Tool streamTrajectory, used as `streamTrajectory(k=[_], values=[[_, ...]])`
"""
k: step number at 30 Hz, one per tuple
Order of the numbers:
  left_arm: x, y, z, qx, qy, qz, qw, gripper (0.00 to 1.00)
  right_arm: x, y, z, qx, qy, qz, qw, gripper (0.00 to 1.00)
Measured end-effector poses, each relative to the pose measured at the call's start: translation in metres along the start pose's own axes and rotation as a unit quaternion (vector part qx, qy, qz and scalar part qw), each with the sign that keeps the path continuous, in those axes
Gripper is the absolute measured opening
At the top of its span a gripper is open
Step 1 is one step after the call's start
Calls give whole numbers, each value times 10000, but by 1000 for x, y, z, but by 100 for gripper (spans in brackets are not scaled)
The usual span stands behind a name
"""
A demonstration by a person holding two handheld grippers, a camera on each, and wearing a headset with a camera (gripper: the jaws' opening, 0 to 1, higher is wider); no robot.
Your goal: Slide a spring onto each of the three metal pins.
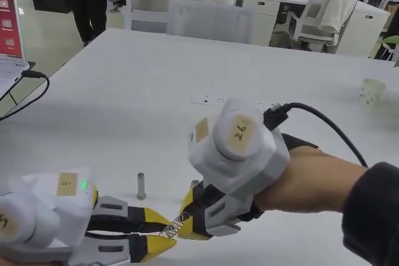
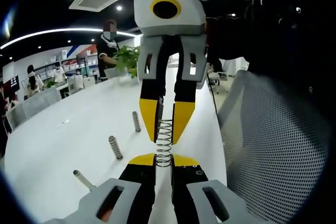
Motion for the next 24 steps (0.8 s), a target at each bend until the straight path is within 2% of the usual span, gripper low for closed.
streamTrajectory(k=[9, 24], values=[[-3, -2, 5, 22, -75, -33, 10000, 2, 3, 9, 4, 135, 108, -113, 9998, 8], [-3, -5, 7, -11, -85, -132, 9999, 2, 2, 12, 8, 278, 141, -186, 9993, 8]])
Point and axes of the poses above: the centre of the closed fingertips' face, and the gripper's own axes: z roughly forward along the fingers, x roughly to its left, y roughly out of its top, the point moved 8 cm from there along -z, roughly backward along the fingers, and after that the axes turned 9 degrees about y, right-handed, at the moved point
